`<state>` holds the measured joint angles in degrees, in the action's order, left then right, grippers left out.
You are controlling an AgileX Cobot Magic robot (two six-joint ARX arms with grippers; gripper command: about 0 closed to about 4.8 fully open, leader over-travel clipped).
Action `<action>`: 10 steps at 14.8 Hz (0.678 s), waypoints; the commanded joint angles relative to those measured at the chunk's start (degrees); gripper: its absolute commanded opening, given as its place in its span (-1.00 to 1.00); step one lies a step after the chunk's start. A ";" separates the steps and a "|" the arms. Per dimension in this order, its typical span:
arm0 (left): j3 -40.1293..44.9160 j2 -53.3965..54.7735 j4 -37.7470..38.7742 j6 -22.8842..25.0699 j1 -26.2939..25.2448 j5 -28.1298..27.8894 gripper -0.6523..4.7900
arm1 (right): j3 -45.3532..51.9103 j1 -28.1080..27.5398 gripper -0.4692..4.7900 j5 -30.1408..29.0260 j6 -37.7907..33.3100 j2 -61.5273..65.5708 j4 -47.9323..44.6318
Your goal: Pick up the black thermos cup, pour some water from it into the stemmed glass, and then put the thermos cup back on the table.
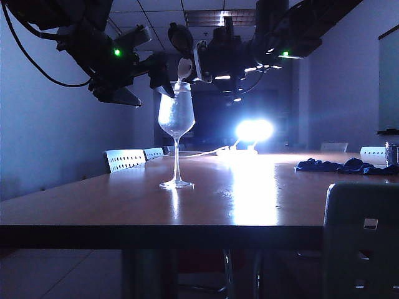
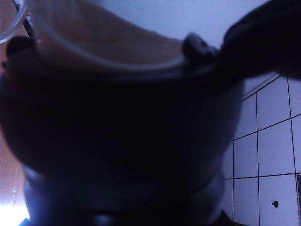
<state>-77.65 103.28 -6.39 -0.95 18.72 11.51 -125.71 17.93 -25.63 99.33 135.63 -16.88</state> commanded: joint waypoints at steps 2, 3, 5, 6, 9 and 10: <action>-0.20 -0.11 -0.28 0.11 0.00 0.09 1.00 | -0.55 0.07 -0.58 0.02 0.17 -1.20 -3.48; -0.20 -0.11 -0.26 0.11 0.00 0.09 1.00 | -0.55 0.07 -0.58 0.02 0.20 -1.20 -3.48; -0.20 -0.11 -0.26 0.11 0.00 0.09 1.00 | -0.55 0.07 -0.58 0.02 0.20 -1.20 -3.48; -0.20 -0.11 -0.22 0.11 0.00 0.09 1.00 | -0.55 0.07 -0.58 0.02 0.17 -1.20 -3.45; -0.20 -0.11 -0.07 0.11 0.00 0.09 1.00 | -0.55 0.07 -0.58 0.02 -1.99 -1.20 -3.52; -0.20 -0.11 -0.07 0.11 0.00 0.09 1.00 | -0.55 0.07 -0.58 0.02 -3.98 -1.20 -3.52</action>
<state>-77.65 103.28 -6.17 -0.95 18.72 11.51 -125.71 17.98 -25.63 97.51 135.63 -17.04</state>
